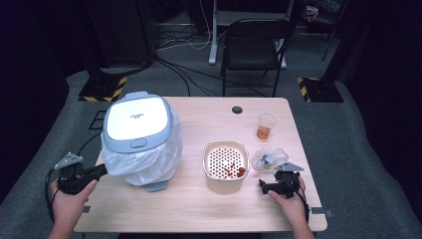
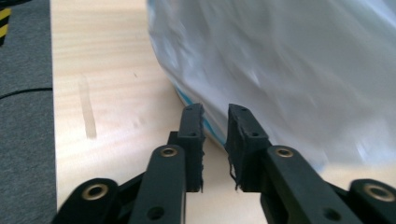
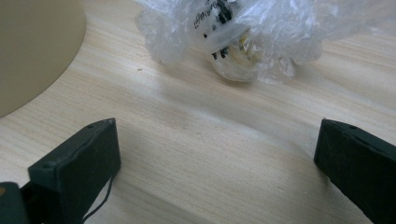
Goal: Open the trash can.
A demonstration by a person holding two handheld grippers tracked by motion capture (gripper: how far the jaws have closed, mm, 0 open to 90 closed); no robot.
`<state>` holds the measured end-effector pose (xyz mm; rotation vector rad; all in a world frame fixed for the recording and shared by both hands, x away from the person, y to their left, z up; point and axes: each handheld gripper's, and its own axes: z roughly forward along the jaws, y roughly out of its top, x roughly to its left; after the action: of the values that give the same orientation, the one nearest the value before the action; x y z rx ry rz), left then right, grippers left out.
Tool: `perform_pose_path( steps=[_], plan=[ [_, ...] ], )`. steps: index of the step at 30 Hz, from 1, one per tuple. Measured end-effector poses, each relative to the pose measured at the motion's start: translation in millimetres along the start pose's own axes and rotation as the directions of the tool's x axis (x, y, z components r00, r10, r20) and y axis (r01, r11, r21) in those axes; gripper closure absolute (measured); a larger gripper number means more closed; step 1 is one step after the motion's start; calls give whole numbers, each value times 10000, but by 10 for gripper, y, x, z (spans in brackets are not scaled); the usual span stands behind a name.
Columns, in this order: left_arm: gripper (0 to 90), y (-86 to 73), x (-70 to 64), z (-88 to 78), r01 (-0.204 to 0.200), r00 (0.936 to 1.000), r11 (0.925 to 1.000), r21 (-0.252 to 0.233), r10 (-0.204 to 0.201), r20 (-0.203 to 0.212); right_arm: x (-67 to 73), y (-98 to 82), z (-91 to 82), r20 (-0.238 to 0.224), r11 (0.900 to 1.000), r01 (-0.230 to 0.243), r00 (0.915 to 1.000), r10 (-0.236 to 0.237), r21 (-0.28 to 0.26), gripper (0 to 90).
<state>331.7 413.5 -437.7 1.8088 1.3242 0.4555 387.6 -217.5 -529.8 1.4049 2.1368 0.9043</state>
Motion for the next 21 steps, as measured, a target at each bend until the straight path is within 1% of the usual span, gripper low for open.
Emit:
perform_pose_path(
  steps=[1,2,3,4,5,7,8,9,10,11,12,14,15,17,18,20,21],
  plan=[
    [802,-29,-30,-19,-66,10000,10000,68,65,48,0,0,0,1,10000,2,10000,-2,-6,0],
    [820,-56,-64,-27,-103,9999,9999,18,103,101,0,0,0,2,10000,4,10000,-4,-3,0],
    [824,-75,-97,-41,-188,9995,9998,110,185,249,0,0,0,1,10000,2,10000,-2,-1,0],
    [827,-98,-142,-39,-256,9991,9997,17,256,328,0,0,0,0,10000,-1,10000,1,-2,0],
    [852,-111,-188,-41,-360,9979,9993,94,354,540,0,0,0,1,10000,5,10000,-5,0,0],
    [887,-136,-304,-22,-591,9950,9982,29,587,811,0,0,0,1,10000,5,10000,-5,-1,0],
    [899,-136,-304,-22,-591,9950,9982,29,587,811,0,0,0,1,10000,5,10000,-5,-1,0],
    [900,-150,-420,-6,-1005,9903,9948,153,985,976,0,0,0,1,10000,1,10000,-1,0,0],
    [900,-150,-420,-6,-1005,9903,9948,153,985,976,0,0,0,1,10000,3,10000,-3,-5,0],
    [900,-167,-517,28,-1139,9852,9934,135,1112,1301,0,0,0,1,10000,3,10000,-3,-3,0],
    [900,-175,-568,46,-1222,9834,9925,89,1199,1361,0,0,0,2,10000,1,10000,-1,-3,0],
    [900,-187,-658,80,-1597,9780,9872,30,1579,1363,0,0,0,2,10000,5,10000,-5,-3,0],
    [900,-197,-702,103,-1717,9771,9851,-56,1711,1269,0,0,0,2,10000,4,10000,-4,0,0],
    [900,-196,-755,147,-1963,9726,9805,27,1944,1275,0,0,0,1,10000,5,10000,-5,0,0],
    [900,-197,-784,175,-1951,9717,9808,32,1929,1366,0,0,0,1,10000,6,10000,-6,-2,0],
    [900,-193,-843,222,-2136,9671,9768,153,2092,1449,0,0,0,0,10000,1,10000,-1,-6,0],
    [900,-195,-874,244,-2138,9656,9766,249,2074,1567,0,0,0,2,10000,6,10000,-6,-2,0]
  ],
)
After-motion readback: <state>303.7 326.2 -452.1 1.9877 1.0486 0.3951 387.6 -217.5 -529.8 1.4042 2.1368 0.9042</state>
